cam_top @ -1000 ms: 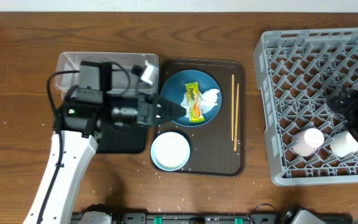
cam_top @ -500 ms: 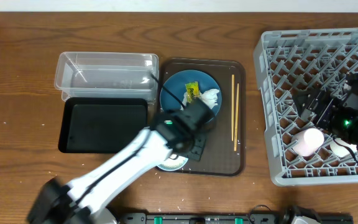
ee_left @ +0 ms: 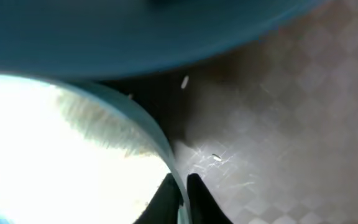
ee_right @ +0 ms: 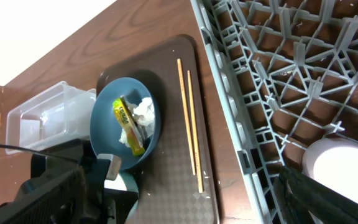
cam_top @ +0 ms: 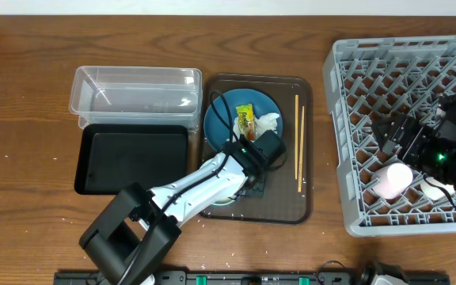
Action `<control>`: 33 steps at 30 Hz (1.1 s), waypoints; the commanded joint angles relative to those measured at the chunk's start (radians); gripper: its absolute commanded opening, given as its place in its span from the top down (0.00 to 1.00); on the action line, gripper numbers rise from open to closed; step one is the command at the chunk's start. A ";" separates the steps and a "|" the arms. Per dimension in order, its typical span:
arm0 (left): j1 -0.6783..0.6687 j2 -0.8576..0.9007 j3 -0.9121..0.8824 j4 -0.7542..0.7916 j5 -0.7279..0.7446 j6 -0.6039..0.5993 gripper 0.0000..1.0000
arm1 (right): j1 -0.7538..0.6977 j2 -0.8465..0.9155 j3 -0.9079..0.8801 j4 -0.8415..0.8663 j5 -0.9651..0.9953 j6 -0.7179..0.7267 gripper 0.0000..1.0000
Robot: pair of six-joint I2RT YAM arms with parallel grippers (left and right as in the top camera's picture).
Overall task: Sort waste into correct bins and load items into the dishwasher rack
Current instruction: 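Grasp the white bowl of rice with left gripper, then tip the bowl over the black tray to dump the rice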
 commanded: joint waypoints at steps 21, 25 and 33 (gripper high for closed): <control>0.558 -0.487 0.039 -0.200 0.608 0.231 0.94 | 0.012 0.001 0.009 -0.001 0.003 0.010 0.05; 0.814 -0.445 -0.011 -0.200 0.916 0.386 0.94 | 0.012 0.001 0.009 -0.002 0.003 0.010 0.05; 1.147 -0.227 -0.098 -0.200 1.411 0.728 0.94 | 0.012 0.001 0.009 -0.002 0.003 0.013 0.05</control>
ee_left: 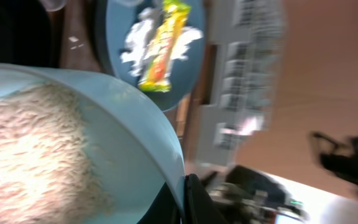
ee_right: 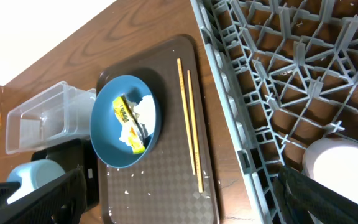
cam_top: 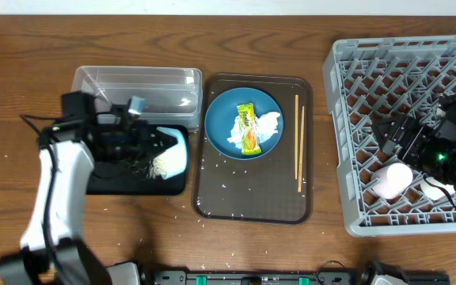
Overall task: Sort waste into correct bins and load items into the dishwasher rack
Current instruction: 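Tip the bowl over the black tray to dump the rice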
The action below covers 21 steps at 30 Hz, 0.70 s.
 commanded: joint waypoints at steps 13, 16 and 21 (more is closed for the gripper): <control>0.186 0.325 -0.047 -0.019 0.447 0.277 0.94 | 0.012 0.001 0.009 -0.005 0.003 0.012 0.05; 0.193 0.325 -0.047 -0.018 0.447 0.278 0.94 | 0.012 0.001 0.009 -0.005 0.003 0.012 0.05; 0.193 0.325 -0.047 -0.019 0.447 0.278 0.94 | 0.012 0.001 0.009 -0.005 0.003 0.012 0.06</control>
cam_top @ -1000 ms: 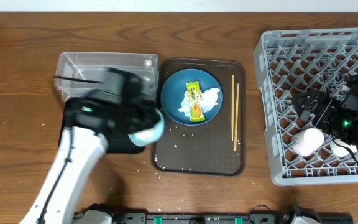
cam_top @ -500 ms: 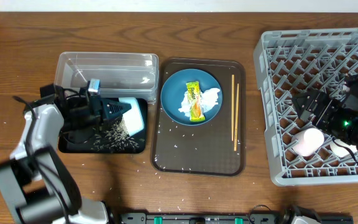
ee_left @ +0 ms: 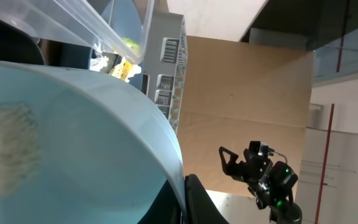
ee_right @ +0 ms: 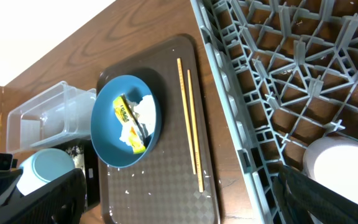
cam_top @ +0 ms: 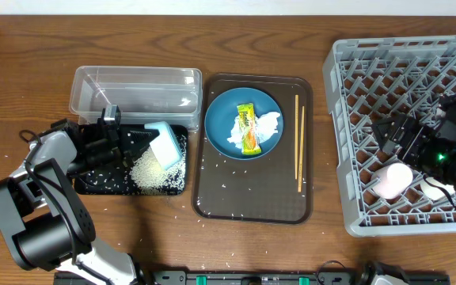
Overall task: Sort waste into correct bins and load items into the dishwasher rack
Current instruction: 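Tip the bowl over the black tray to dump the rice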
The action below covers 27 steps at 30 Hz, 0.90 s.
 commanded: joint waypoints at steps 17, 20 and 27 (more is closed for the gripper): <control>0.010 -0.028 -0.008 -0.038 -0.049 0.151 0.94 | 0.012 0.001 0.009 -0.011 0.003 0.008 0.05; 0.015 -0.025 -0.019 -0.073 0.031 0.136 0.94 | 0.012 0.001 0.010 -0.011 0.002 0.008 0.05; -0.032 -0.051 -0.020 -0.201 0.013 0.310 0.94 | 0.012 0.001 0.009 -0.011 0.003 0.008 0.05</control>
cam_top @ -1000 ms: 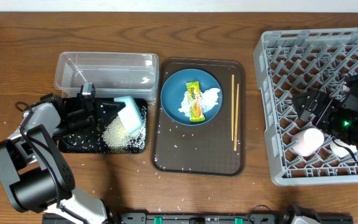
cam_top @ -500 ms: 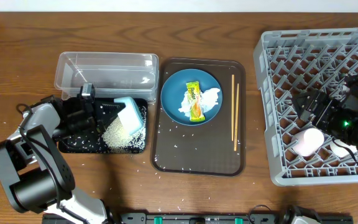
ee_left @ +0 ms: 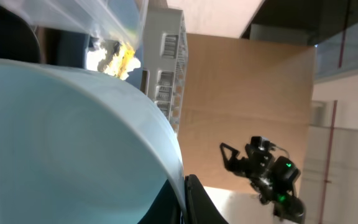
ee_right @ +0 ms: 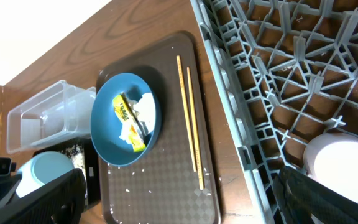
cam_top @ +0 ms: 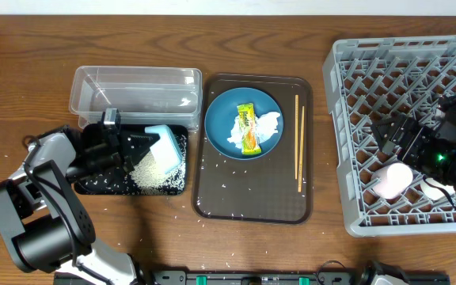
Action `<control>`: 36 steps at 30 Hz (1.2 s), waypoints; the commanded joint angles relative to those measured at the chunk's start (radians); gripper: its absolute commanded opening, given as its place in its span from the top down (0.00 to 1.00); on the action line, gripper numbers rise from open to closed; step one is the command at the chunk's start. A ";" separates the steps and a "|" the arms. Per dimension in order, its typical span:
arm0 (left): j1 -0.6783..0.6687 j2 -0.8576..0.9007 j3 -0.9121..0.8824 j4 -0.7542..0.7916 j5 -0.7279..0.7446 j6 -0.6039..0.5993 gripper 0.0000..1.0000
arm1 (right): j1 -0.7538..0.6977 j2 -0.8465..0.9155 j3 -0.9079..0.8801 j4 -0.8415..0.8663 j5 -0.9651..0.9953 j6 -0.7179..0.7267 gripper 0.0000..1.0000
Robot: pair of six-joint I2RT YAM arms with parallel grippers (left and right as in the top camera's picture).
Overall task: Sort waste into correct bins and load items into the dishwasher rack
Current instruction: 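Tip the bowl over the black tray to dump the rice, then set the empty bowl back on the brown tray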
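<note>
My left gripper (cam_top: 142,146) is shut on the rim of a light blue bowl (cam_top: 165,150), held tipped on its side over the black bin (cam_top: 93,187). A pile of rice (cam_top: 144,173) lies in that bin. In the left wrist view the bowl (ee_left: 73,137) fills the frame, its rim pinched in my left gripper (ee_left: 184,200), and no rice shows inside. My right gripper (cam_top: 388,133) hangs open over the grey dishwasher rack (cam_top: 406,87). A white cup (cam_top: 394,180) lies in the rack.
A brown tray (cam_top: 252,202) holds a blue plate (cam_top: 226,119) with a yellow wrapper (cam_top: 247,128) and crumpled tissue (cam_top: 269,122), plus a pair of chopsticks (cam_top: 299,138). A clear plastic bin (cam_top: 133,89) stands behind the black one. Rice grains are scattered on the tray and table.
The bowl stays tipped over the black bin, shifted slightly. The rice still seen inside it in the left wrist view is gone. The right arm has barely moved.
My left gripper was shut on the bowl's rim on the brown tray beside the plate. Then it held the bowl, full of rice, over the black bin. Then the bowl was tipped with rice piled in the bin, and now it looks emptied.
</note>
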 commanded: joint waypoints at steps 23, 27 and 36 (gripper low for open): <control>-0.811 -0.424 0.111 0.210 -0.934 -0.588 0.94 | 0.012 0.001 0.009 -0.025 -0.001 -0.002 0.04; -1.033 -0.383 0.086 0.263 -1.210 -0.754 0.93 | 0.012 0.001 0.009 -0.028 0.000 -0.011 0.04; -1.284 -0.166 0.075 0.420 -1.431 -0.929 0.85 | 0.012 0.001 0.009 -0.028 0.000 -0.017 0.04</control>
